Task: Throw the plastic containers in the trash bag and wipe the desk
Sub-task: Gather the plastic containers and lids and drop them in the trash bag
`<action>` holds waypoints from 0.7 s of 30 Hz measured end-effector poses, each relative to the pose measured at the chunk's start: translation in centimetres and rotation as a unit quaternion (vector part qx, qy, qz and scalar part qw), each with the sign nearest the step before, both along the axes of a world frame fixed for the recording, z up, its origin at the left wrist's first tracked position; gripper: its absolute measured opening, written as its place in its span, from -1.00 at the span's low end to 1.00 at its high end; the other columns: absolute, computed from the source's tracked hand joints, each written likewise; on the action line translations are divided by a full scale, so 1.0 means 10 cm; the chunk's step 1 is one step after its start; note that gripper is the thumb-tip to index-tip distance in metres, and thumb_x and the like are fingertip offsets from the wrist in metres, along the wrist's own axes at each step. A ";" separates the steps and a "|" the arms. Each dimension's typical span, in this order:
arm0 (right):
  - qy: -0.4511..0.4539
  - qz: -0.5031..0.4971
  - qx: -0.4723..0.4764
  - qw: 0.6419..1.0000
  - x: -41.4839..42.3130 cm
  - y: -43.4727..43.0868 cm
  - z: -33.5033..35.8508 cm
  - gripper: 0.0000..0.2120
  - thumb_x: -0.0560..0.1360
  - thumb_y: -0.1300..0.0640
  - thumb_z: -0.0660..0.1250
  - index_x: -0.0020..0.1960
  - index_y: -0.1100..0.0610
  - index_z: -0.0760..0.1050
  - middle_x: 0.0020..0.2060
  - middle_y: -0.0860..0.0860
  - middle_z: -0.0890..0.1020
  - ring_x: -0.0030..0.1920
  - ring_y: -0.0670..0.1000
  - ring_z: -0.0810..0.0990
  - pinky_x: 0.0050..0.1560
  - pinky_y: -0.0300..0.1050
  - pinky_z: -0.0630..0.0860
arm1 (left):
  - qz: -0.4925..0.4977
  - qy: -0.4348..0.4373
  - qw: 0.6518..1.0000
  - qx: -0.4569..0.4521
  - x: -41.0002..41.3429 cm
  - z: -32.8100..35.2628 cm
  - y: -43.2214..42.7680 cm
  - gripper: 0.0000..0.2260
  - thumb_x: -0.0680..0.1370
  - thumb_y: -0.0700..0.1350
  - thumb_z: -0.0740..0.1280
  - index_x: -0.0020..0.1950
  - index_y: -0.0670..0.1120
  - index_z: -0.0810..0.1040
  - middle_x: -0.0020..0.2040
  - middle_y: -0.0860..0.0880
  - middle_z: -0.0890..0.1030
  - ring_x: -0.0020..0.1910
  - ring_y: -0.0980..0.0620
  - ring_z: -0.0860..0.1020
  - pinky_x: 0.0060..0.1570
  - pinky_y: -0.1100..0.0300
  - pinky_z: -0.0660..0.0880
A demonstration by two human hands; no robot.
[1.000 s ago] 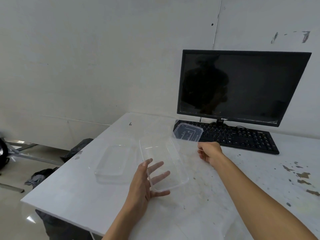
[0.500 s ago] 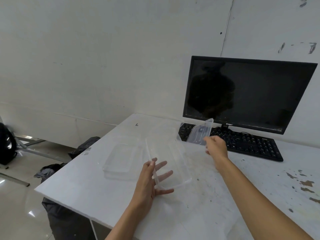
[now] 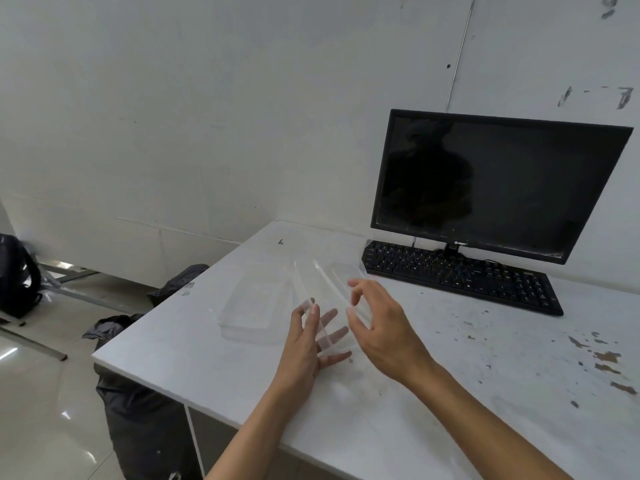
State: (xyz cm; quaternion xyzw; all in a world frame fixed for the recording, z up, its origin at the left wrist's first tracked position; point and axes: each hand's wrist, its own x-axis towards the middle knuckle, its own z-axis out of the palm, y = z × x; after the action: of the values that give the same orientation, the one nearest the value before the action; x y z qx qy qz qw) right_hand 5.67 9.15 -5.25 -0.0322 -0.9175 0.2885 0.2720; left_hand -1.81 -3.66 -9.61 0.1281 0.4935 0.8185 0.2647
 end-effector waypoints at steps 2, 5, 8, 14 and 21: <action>-0.019 0.015 0.023 0.999 -0.01 -0.01 0.06 -0.91 0.62 0.03 0.22 0.03 -0.11 0.30 0.37 -0.17 0.45 0.38 -0.09 0.43 0.39 0.03 0.41 | -0.006 0.006 1.000 0.001 0.00 0.01 0.00 -0.57 0.59 0.19 0.21 0.42 0.06 0.31 0.28 -0.04 0.58 0.09 -0.05 0.70 -0.09 -0.06 0.66; -0.038 0.040 0.055 0.997 -0.02 -0.04 0.11 -0.92 0.63 0.00 0.20 0.05 -0.11 0.29 0.38 -0.21 0.42 0.38 -0.16 0.40 0.50 0.16 0.28 | -0.015 0.023 1.000 -0.003 0.00 -0.01 -0.01 -0.57 0.60 0.21 0.20 0.42 0.07 0.31 0.25 -0.01 0.59 0.09 -0.03 0.70 -0.07 -0.05 0.65; -0.061 0.060 0.060 0.995 -0.01 -0.12 0.08 -0.90 0.63 -0.03 0.21 0.09 -0.08 0.31 0.40 -0.25 0.38 0.39 -0.24 0.35 0.57 0.14 0.09 | -0.016 0.044 0.999 -0.005 0.01 -0.01 -0.02 -0.58 0.63 0.20 0.16 0.42 0.04 0.32 0.30 -0.10 0.58 0.14 -0.07 0.68 -0.06 -0.04 0.65; -0.079 0.080 0.051 0.992 -0.01 -0.22 -0.01 -0.80 0.60 -0.10 0.21 0.18 -0.13 0.28 0.47 -0.27 0.30 0.57 -0.16 0.12 0.59 0.06 -0.08 | -0.009 0.068 0.998 0.006 0.05 0.00 -0.06 -0.60 0.66 0.18 0.07 0.39 0.00 0.36 0.32 -0.03 0.60 0.17 -0.09 0.67 -0.13 0.06 0.64; -0.088 0.082 0.077 0.990 -0.01 -0.21 -0.04 -0.77 0.59 -0.14 0.23 0.19 -0.14 0.27 0.51 -0.25 0.24 0.58 -0.19 0.02 0.59 0.03 -0.13 | -0.005 -0.010 1.000 0.021 0.02 0.04 -0.05 -0.59 0.66 0.20 0.05 0.38 0.06 0.46 0.25 -0.05 0.66 0.10 -0.18 0.69 -0.25 0.10 0.64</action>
State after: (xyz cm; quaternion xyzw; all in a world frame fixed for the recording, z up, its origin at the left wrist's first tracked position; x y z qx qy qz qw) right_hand 5.54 7.05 -5.64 0.0391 -0.9570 0.2340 0.1670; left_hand -1.57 -4.18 -9.23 0.1280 0.4732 0.8285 0.2708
